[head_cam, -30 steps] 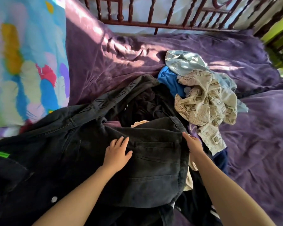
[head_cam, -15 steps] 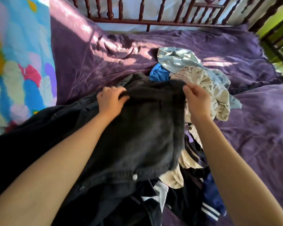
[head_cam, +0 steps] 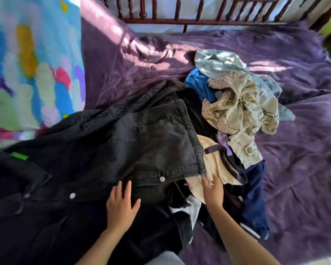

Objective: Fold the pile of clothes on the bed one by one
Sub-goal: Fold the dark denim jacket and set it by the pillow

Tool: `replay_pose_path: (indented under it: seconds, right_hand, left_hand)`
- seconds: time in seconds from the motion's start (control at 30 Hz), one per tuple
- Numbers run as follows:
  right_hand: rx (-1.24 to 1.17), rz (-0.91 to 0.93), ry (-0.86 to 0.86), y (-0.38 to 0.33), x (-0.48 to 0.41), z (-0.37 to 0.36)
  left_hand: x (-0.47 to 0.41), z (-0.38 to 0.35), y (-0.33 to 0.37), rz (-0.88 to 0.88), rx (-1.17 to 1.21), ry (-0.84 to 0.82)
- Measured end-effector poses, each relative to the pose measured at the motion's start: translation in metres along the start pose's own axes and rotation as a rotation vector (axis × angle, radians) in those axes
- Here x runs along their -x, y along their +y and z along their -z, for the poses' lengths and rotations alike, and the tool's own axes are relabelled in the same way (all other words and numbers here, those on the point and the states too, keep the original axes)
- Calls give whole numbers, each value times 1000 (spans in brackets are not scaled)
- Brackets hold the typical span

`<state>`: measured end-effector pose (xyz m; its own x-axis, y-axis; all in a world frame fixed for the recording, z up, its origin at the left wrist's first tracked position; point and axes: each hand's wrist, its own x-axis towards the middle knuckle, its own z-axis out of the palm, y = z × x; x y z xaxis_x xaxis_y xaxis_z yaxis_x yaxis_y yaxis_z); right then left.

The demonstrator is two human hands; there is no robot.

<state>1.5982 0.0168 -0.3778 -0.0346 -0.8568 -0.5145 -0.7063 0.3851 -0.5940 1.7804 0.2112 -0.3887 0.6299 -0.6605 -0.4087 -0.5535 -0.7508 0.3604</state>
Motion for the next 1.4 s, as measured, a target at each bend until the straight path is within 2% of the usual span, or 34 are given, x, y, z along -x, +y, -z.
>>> replay_pose_path:
  seconds: [0.07,0.17,0.23,0.37,0.47,0.6,0.7,0.8,0.9,1.03,1.17,1.33,1.4]
  right_hand:
    - [-19,27,-3,3,22,-9]
    - [138,148,-237,23,54,-28]
    - [225,235,-281,30,60,-33]
    - [223,170,-313,17,59,-20]
    - [127,263,-343,-6,58,11]
    - [-91,415,-320,-66,60,73]
    - [-74,497,-337,-109,66,116]
    - [-20,608,-405,-141,78,144]
    - [-7,662,-346,-162,79,138]
    - [11,652,-293,-163,78,102]
    - [-51,663,-358,-182,94,96]
    - [-151,854,-523,-273,161,128]
    - [-189,912,-547,-311,185,132]
  left_hand:
    - [18,-7,-6,55,-28,-7]
    - [36,-11,-5,78,-123,-58]
    - [41,-8,-5,82,-163,-23]
    - [46,5,-19,102,-181,64]
    - [51,19,-26,131,-65,73]
    - [61,65,-24,59,282,181]
    - [78,111,-26,-3,419,280]
    - [87,135,-31,-43,446,284]
    - [78,138,-34,-3,477,306]
    - [65,153,-38,24,528,478]
    - [63,183,-52,-4,563,560]
    - [70,225,-74,14,1000,608]
    - [72,236,-77,33,948,599]
